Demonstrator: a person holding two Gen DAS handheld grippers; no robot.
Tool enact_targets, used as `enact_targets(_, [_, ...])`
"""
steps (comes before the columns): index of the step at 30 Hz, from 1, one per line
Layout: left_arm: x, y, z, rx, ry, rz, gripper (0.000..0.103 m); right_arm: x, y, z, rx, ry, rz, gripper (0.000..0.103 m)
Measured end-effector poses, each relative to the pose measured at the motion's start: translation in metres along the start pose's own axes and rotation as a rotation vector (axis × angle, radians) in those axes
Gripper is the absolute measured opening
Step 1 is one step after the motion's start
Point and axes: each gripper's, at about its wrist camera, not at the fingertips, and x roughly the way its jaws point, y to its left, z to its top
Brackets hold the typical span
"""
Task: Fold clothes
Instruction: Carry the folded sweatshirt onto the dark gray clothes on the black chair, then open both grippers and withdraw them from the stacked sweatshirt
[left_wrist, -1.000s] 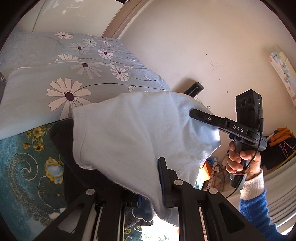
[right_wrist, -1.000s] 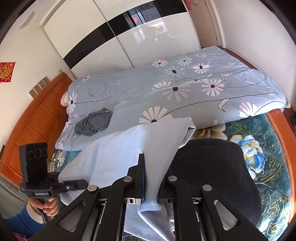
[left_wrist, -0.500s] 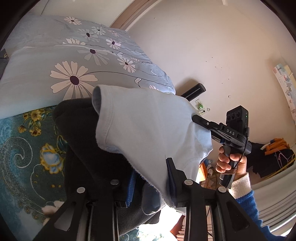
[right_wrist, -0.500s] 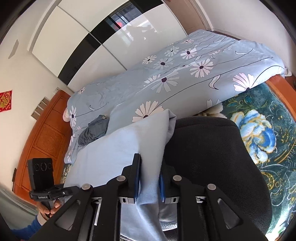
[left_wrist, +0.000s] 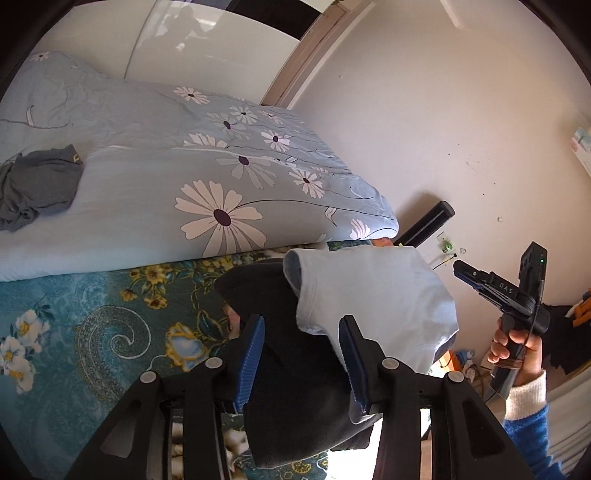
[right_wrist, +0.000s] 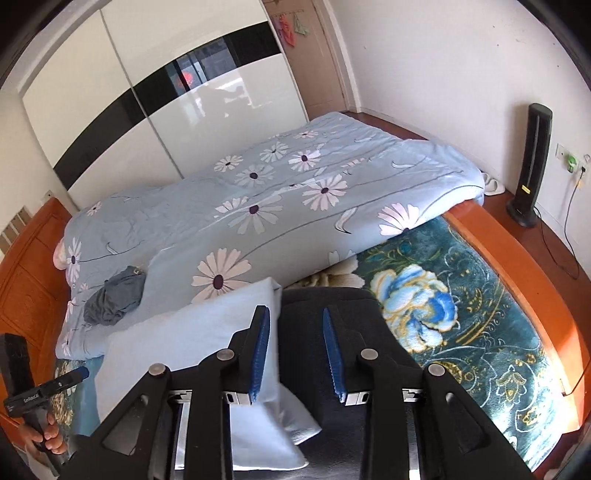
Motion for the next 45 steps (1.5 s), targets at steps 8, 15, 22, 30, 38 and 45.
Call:
enact_targets(8, [0.038, -0.048, -0.018, 0.182, 0.068, -0.007, 0.047, 0.016, 0.071, -0.043, -0.228, 0.044, 0.044, 0.031])
enact_targets(15, [0.058, -0.039, -0.026, 0.142, 0.112, 0.005, 0.048, 0.032, 0.067, -0.069, -0.215, 0.066, -0.016, 0.031])
enact_targets(22, [0.034, -0.033, -0.040, 0.133, 0.051, 0.034, 0.054, 0.014, 0.077, -0.091, -0.077, 0.008, 0.005, 0.031])
enact_targets(30, [0.025, -0.027, -0.065, 0.132, 0.053, 0.071, 0.067, -0.012, 0.110, -0.127, -0.071, 0.015, -0.003, 0.031])
enact_targets(38, [0.022, -0.018, -0.086, 0.119, 0.064, 0.077, 0.083, -0.011, 0.129, -0.162, -0.090, 0.073, -0.067, 0.045])
enact_targets(45, [0.016, -0.012, -0.099, 0.113, 0.053, 0.094, 0.097, 0.007, 0.132, -0.180, -0.030, 0.152, -0.088, 0.049])
